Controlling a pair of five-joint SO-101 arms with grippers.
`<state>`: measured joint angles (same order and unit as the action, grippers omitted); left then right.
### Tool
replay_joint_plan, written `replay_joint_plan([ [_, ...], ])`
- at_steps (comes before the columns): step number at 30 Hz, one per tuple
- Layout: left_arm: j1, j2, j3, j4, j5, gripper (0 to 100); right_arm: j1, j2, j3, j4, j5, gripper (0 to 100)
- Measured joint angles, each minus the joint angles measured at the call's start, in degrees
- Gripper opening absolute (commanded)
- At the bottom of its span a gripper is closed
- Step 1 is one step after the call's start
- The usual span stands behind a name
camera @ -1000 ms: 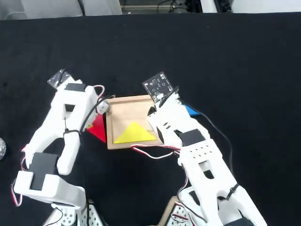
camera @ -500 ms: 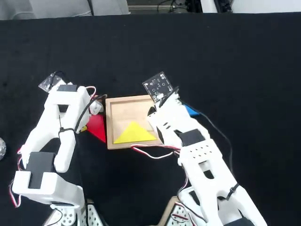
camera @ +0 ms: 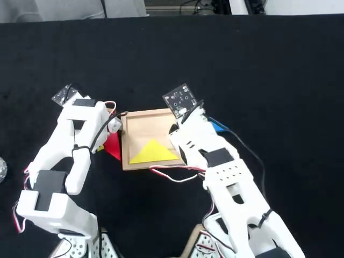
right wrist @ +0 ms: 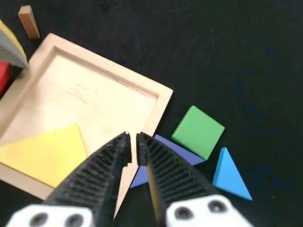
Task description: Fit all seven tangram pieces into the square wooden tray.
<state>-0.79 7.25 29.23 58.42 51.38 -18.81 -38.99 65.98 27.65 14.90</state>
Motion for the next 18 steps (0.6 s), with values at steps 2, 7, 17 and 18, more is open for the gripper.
replay_joint_plan([
  [2,0.00,0.53,-0.44,-0.35,0.00,29,0.00,0.00,0.00,0.00,0.00,3.8],
  [7,-0.18,0.53,-0.70,-0.44,0.00,29,0.00,0.00,0.00,0.00,0.00,3.8],
  [17,-0.79,-1.49,-2.46,10.37,0.00,29,0.00,0.00,0.00,0.00,0.00,3.8],
  [18,-0.79,-1.49,-2.46,9.93,0.00,29,0.00,0.00,0.00,0.00,0.00,3.8],
])
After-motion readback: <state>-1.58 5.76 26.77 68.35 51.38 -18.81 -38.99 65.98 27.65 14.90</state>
